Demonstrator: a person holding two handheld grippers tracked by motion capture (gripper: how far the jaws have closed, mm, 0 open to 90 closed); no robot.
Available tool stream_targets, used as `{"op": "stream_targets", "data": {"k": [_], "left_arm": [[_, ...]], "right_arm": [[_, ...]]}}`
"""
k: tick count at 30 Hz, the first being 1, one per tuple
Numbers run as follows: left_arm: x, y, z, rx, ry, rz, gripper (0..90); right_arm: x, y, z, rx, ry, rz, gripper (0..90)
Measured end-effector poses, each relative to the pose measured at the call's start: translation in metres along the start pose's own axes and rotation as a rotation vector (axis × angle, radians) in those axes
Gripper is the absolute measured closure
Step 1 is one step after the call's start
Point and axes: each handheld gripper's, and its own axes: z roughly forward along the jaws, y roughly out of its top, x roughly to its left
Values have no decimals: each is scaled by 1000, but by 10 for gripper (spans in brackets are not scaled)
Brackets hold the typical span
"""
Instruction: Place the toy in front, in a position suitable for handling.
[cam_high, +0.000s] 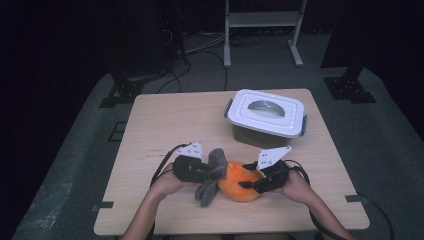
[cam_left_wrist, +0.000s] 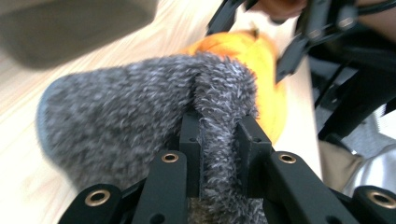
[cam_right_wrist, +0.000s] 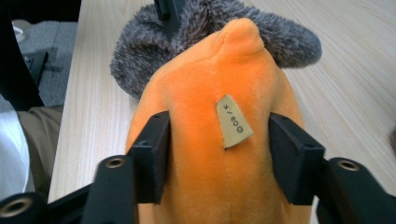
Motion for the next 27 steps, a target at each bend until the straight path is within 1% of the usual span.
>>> {"op": "stream_targets", "data": {"k": [1,2,3,5,7,8,9,10,11,12,13,14,15,17,18,19,20,21,22,23,24,25,27], "left_arm": [[-1,1,0,-6,-6,4,751],[-3,4,0,-17,-19,9,752],[-4,5,-1,-22,-28,12,753],[-5,11,-1,-32,-39,28,759],[-7,16,-3,-33,-43,35,761],[-8,18,-5,-36,-41,40,761],[-9,20,-7,-45,-45,42,762],[-10,21,-10,-49,-45,43,762],[-10,22,-12,-42,-39,46,762],[-11,23,-12,-22,-28,55,762],[-11,22,-12,-13,-20,56,761],[-11,21,-10,-20,-29,46,761],[-11,21,-9,-26,-39,45,762],[-13,23,-6,-32,-53,52,761],[-15,25,-4,-31,-63,62,761],[-17,27,-2,-23,-61,72,761],[-18,29,-1,-11,-49,86,761],[-19,30,0,-3,-39,92,761],[-18,30,-1,-8,-44,87,761],[-16,28,-3,-17,-46,78,761],[-14,27,-4,-20,-42,71,761],[-12,24,-5,-21,-36,63,762],[-8,18,-5,-16,-32,40,761]], "right_arm": [[1,1,0,2,-3,-9,454],[1,2,-1,-1,-2,-6,464],[0,2,-1,-10,2,0,492],[-1,3,-1,-37,5,10,515],[-1,5,1,-53,3,6,526],[0,7,2,-63,-2,-16,528],[1,9,3,-70,-4,-24,531],[1,9,4,-83,3,-24,530],[0,8,5,-101,17,-15,528],[-2,7,7,-113,34,3,506],[-3,7,8,-110,39,8,436],[-3,8,9,-103,37,13,365],[-3,12,8,-101,39,34,277],[-2,17,6,-99,37,39,236],[-1,20,7,-92,33,34,217],[0,23,8,-74,29,23,208],[1,24,10,-58,23,16,222],[2,24,11,-43,8,4,263],[1,22,11,-40,2,1,311],[1,20,10,-41,8,3,368],[0,16,8,-46,9,-5,407],[0,13,6,-51,5,-11,441],[0,5,4,-64,9,-13,469]]}}
